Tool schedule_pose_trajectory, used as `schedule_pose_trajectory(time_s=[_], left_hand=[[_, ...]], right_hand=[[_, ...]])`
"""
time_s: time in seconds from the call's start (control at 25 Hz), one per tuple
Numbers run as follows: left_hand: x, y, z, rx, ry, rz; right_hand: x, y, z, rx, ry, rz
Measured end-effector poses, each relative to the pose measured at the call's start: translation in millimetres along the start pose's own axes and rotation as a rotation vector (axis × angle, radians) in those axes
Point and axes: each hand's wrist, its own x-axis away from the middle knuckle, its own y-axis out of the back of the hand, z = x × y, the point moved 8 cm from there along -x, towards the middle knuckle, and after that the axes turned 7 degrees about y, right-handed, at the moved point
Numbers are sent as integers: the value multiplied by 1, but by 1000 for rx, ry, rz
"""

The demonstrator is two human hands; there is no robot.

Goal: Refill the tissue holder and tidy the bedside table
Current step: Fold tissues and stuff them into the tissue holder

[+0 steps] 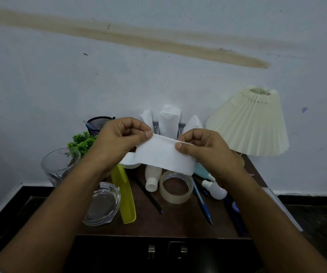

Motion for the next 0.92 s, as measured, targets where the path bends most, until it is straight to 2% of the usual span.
schedule_pose_trajectory(time_s=[0.16, 0.28, 0.4, 0.56, 0.76, 0.92], left_hand=[[2, -12, -5, 59, -34, 26], [5, -26, -4, 123, -2, 81], [7, -34, 1, 78, 41, 108], [5, -22, 0, 52, 29, 14], [-3, 11, 10, 166, 72, -186], [-5, 15, 12, 153, 68, -211]], right_hand=[[5, -17, 8, 99, 60, 123], [7, -24, 13, 59, 82, 127], [8, -27, 15, 52, 89, 133], [8, -29, 12, 100, 93, 178], [8, -26, 3, 97, 58, 254], [7, -20, -2, 143, 44, 219]])
